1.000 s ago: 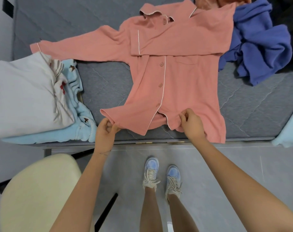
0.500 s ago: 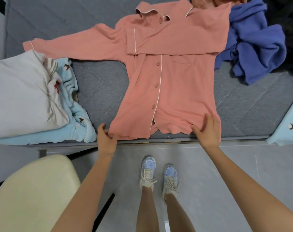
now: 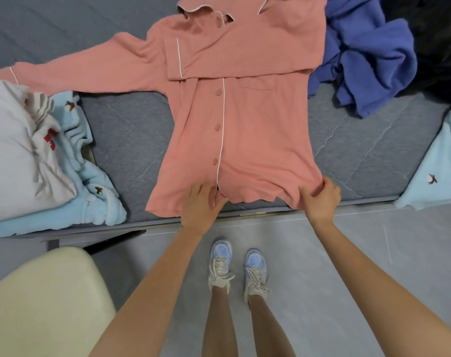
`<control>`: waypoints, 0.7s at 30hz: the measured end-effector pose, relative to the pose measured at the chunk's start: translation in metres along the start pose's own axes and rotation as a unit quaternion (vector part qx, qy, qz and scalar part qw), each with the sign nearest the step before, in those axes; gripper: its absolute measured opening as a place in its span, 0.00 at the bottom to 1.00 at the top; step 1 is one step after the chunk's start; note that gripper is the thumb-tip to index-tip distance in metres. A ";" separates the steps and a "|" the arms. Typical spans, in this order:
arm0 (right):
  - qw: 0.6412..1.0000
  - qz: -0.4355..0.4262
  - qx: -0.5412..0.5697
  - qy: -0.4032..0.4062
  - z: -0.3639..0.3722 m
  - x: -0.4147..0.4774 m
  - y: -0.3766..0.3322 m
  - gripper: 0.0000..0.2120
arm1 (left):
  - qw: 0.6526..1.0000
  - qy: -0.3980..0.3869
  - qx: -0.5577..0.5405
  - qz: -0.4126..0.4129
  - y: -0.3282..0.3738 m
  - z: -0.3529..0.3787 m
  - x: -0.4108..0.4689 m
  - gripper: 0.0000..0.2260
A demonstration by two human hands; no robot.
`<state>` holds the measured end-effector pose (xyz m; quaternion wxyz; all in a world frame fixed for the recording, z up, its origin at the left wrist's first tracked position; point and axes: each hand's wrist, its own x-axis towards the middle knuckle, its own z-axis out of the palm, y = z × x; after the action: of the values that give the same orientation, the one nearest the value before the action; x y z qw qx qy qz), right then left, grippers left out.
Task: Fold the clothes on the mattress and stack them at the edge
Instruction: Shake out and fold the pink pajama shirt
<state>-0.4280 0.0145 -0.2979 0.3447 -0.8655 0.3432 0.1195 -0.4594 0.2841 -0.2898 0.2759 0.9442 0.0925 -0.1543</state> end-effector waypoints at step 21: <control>0.998 0.027 0.053 -0.030 -0.040 0.023 -0.011 0.08 | 0.984 -0.128 -0.017 -0.125 0.054 -0.010 0.060 0.06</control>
<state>-0.4049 -0.0188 -0.2727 0.3968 -0.8326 0.3616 0.1362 -0.3863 0.2499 -0.2755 0.2803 0.8927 0.1763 -0.3057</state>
